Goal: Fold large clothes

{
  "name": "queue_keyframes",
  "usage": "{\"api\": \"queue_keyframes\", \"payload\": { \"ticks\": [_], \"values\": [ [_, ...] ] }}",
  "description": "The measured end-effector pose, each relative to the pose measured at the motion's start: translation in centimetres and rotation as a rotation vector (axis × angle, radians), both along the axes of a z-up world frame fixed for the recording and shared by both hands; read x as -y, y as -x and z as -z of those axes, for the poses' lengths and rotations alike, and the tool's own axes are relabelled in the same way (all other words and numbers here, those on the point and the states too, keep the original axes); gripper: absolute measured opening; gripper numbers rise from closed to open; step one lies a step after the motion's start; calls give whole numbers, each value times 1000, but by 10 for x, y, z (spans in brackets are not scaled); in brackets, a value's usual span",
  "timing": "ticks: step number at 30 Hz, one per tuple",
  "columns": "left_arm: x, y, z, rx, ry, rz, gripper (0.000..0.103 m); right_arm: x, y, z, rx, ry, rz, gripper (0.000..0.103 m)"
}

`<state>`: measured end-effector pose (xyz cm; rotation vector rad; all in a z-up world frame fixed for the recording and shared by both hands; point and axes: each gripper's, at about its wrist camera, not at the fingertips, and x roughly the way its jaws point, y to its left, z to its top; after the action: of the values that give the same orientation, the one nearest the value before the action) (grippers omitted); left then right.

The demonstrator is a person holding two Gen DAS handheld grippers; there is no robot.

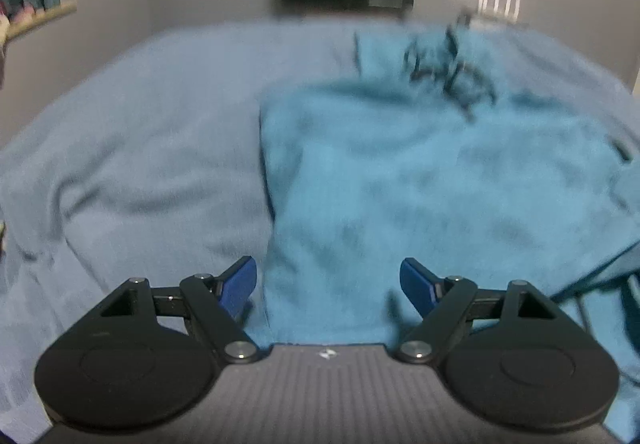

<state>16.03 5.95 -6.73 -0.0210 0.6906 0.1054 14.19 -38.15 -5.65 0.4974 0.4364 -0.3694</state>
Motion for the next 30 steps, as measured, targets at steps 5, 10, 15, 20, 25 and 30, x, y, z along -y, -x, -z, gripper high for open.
{"api": "queue_keyframes", "payload": {
  "ticks": [5, 10, 15, 20, 25, 30],
  "values": [
    [-12, 39, -54, 205, 74, -24, 79, 9, 42, -52, 159, -49, -139, 94],
    [-37, 74, -116, 182, 252, 156, 86, 23, 81, -118, 243, 70, -308, 99],
    [-37, 130, -149, 126, 134, 320, 89, 43, 113, -157, 206, 198, -436, 102],
    [-28, 193, -146, 46, 24, 432, 89, 51, 141, -164, 64, 329, -561, 102],
    [-26, 248, -132, -30, -30, 555, 89, 53, 183, -158, -29, 408, -736, 102],
    [-24, 279, -120, -80, -54, 642, 89, 53, 224, -152, -111, 482, -882, 102]
  ]
}}
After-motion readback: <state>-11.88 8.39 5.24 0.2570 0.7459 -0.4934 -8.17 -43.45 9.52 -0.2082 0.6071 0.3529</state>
